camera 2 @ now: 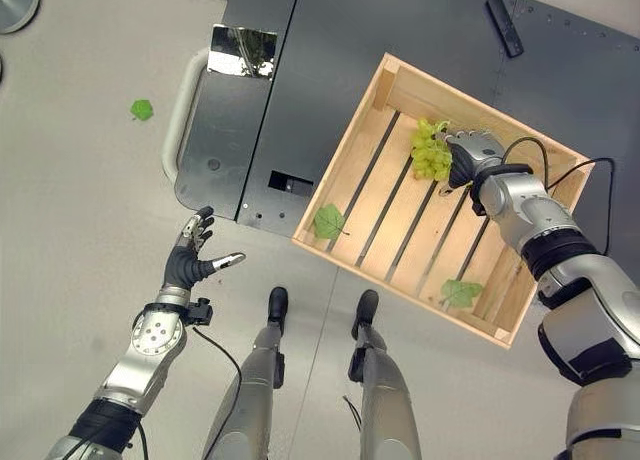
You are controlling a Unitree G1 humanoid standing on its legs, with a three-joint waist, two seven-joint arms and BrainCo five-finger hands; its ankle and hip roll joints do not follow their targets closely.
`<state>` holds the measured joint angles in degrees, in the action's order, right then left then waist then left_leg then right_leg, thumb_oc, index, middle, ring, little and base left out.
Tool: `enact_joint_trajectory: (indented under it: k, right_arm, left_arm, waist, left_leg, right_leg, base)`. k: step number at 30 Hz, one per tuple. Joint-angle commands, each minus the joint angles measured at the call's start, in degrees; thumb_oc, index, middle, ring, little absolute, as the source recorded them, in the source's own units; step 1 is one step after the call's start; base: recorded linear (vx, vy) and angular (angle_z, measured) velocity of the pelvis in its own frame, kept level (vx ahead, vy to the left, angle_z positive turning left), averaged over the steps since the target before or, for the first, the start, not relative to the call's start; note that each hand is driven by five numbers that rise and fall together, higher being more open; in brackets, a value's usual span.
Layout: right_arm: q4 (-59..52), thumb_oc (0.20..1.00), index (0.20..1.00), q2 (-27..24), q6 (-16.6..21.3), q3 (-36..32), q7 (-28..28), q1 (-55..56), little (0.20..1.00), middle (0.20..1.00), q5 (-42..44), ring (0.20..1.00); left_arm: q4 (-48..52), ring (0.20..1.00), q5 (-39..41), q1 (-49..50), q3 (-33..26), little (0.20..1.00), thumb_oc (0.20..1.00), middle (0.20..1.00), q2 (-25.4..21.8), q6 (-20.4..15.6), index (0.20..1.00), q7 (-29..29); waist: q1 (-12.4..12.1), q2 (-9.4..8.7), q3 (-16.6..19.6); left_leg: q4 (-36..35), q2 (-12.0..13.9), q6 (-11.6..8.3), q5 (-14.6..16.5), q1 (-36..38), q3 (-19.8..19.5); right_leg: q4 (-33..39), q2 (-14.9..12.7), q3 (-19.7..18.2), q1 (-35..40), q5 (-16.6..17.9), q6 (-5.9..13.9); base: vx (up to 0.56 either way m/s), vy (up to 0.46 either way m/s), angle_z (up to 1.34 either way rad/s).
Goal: Pick up the fruits from the basket on one side to the basket on the other side
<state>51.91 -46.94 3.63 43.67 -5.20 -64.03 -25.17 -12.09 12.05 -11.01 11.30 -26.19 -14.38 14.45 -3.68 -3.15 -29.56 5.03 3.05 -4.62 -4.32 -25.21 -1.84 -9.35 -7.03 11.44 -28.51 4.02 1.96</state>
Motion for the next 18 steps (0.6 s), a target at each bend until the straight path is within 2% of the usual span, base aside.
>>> enact_joint_trajectory:
  k: [1,10,18]
  right_arm:
    - [-0.8,1.0,1.0,-2.2,-1.6,2.3,-2.1,-5.2,1.0,1.0,0.6,1.0]
    - [-0.1,1.0,1.0,-2.0,-2.0,0.9,-2.2,-3.2,1.0,1.0,0.1,1.0]
    - [10.5,1.0,1.0,-1.4,-3.3,-1.4,-6.2,-4.0,1.0,1.0,2.4,1.0]
  left_arm:
    - [3.4,1.0,1.3,0.2,-1.3,1.0,1.0,1.0,-0.5,-2.2,1.0,2.1]
    - [4.0,1.0,1.6,0.1,-2.4,1.0,1.0,1.0,-0.8,-2.9,1.0,3.1]
    - [3.3,1.0,2.7,0.0,-1.8,1.0,1.0,1.0,-0.4,-3.4,1.0,3.7]
  waist:
    - [1.2,-1.84,-0.2]
    - [1.5,-2.04,-0.2]
    - [1.3,-0.79,-0.2]
  left_leg:
    - [4.2,-0.2,-0.1,2.7,-0.5,0.6]
    - [2.9,-0.3,-0.23,2.5,0.6,0.8]
    - [2.3,-0.5,-0.21,2.0,0.1,1.1]
  right_leg:
    - [-4.7,0.2,-1.5,0.2,-5.7,4.13]
    - [-3.8,-0.1,-1.6,1.2,-5.5,4.16]
    - [-4.0,-0.2,-1.6,0.1,-5.5,4.21]
  base:
    - [0.0,0.0,0.0]
    - [0.0,0.0,0.0]
    - [0.0,0.0,0.0]
